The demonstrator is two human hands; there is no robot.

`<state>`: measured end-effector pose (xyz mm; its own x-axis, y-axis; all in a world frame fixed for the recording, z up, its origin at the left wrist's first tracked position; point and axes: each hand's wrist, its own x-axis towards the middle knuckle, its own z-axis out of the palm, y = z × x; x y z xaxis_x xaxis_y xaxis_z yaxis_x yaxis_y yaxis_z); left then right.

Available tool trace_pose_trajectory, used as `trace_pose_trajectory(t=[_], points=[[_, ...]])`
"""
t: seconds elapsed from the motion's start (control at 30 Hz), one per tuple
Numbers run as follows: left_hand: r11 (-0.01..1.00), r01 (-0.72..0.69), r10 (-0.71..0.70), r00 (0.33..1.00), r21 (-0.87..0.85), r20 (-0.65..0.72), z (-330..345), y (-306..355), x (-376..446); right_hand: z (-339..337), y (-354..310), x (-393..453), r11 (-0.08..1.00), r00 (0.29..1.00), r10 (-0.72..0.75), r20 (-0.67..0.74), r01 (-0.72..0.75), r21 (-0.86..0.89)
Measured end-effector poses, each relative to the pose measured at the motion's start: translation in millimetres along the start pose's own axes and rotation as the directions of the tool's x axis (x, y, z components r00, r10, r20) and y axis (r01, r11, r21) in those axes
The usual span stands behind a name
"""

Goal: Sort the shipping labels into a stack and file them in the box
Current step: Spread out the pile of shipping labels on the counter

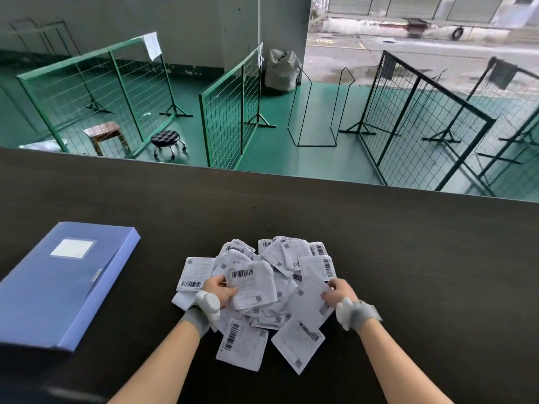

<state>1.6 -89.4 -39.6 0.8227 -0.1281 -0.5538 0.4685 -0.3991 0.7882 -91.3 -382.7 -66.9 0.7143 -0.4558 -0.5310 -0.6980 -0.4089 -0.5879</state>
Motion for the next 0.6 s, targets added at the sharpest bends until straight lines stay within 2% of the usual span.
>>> trace_pose_trajectory(t=[0.07, 0.13, 0.2, 0.3, 0.37, 0.47, 0.6], points=[[0.999, -0.012, 0.012, 1.0, 0.05, 0.016, -1.5, 2.3, -0.7, -23.2, -20.4, -8.5, 0.993, 0.995, -0.1, 0.019, 0.098, 0.063], [0.997, -0.022, 0.019, 0.999, 0.072, 0.04, -1.1, 6.2, -2.2, -44.4, -44.7, -14.4, 0.968, 0.963, -0.249, 0.101, 0.245, 0.056], [0.999, -0.021, 0.016, 0.995, 0.046, 0.103, -0.1, 9.6, -2.2, -55.8, -71.9, -19.2, 0.931, 0.923, -0.323, 0.21, 0.35, -0.105], [1.0, -0.023, 0.022, 0.967, 0.0, 0.254, 0.0, 15.9, -2.0, -48.9, -110.8, -24.3, 0.756, 0.862, -0.352, 0.366, 0.492, -0.431], [0.999, -0.007, 0.02, 0.937, -0.039, 0.35, 0.6, 20.2, -3.5, -33.5, -130.3, -25.5, 0.661, 0.833, -0.377, 0.405, 0.548, -0.512], [0.996, -0.03, 0.062, 0.897, -0.079, 0.438, 8.0, 25.7, -9.6, -10.1, -150.3, -24.4, 0.633, 0.785, -0.428, 0.449, 0.614, -0.471], [0.995, -0.08, 0.1, 0.894, -0.064, 0.437, 12.0, 26.6, -11.1, 13.7, -164.1, -28.3, 0.546, 0.684, -0.58, 0.442, 0.729, -0.412]])
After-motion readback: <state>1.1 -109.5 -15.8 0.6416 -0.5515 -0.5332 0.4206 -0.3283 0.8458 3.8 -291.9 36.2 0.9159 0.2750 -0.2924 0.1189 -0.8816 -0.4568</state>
